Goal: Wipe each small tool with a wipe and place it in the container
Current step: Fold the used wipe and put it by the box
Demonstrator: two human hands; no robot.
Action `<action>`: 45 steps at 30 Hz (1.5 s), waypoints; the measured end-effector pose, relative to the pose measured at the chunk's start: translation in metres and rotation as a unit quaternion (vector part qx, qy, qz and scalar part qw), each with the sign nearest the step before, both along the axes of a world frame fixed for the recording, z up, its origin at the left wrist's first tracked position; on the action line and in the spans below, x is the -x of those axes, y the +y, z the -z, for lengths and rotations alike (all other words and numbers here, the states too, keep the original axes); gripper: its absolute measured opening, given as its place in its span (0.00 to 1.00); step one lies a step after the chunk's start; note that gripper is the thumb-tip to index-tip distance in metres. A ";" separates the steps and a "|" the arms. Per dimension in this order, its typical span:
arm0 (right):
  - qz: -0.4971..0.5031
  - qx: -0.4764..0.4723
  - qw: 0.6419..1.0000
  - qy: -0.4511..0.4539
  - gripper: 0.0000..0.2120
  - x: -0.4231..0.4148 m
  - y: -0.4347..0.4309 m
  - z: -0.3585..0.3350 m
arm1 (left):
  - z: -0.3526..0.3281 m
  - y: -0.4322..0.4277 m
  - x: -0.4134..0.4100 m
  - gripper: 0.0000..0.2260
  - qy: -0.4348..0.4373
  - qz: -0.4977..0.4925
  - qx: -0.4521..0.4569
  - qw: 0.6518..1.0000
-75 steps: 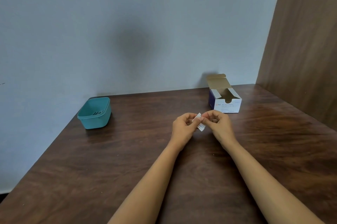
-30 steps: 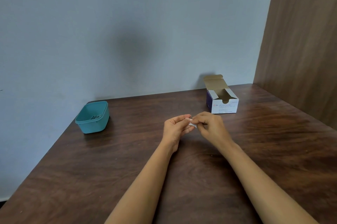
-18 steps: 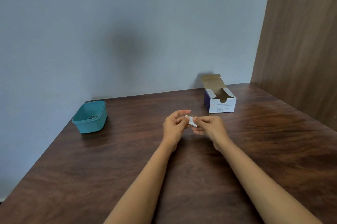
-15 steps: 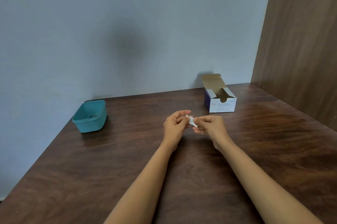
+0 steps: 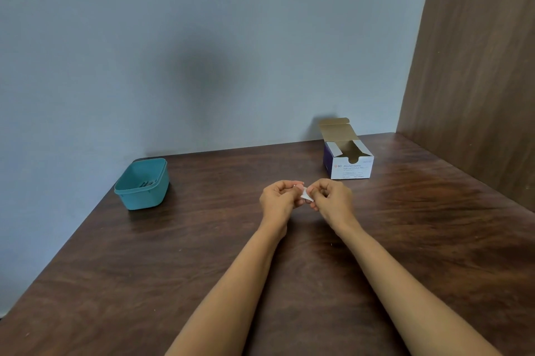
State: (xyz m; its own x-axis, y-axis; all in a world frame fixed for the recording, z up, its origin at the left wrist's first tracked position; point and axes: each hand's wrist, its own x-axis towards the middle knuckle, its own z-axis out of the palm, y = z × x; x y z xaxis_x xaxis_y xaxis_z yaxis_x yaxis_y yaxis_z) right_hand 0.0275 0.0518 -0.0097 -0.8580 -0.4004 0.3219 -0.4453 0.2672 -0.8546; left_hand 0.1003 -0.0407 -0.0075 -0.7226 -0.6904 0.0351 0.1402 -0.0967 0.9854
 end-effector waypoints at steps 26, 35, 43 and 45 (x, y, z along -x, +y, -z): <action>0.014 0.059 0.992 -0.111 0.03 -0.033 0.139 -0.042 | -0.035 0.090 -0.028 0.13 -0.023 0.018 0.089 0.996; 0.048 0.133 0.962 -0.233 0.06 -0.054 0.278 -0.046 | -0.017 0.225 -0.042 0.14 -0.019 0.179 0.035 0.983; 0.233 0.126 0.912 -0.315 0.05 -0.074 0.404 0.007 | 0.058 0.337 -0.067 0.14 -0.057 0.321 0.046 0.944; 0.274 0.077 0.888 -0.361 0.04 -0.075 0.430 0.037 | 0.080 0.351 -0.070 0.14 -0.100 0.356 0.054 0.928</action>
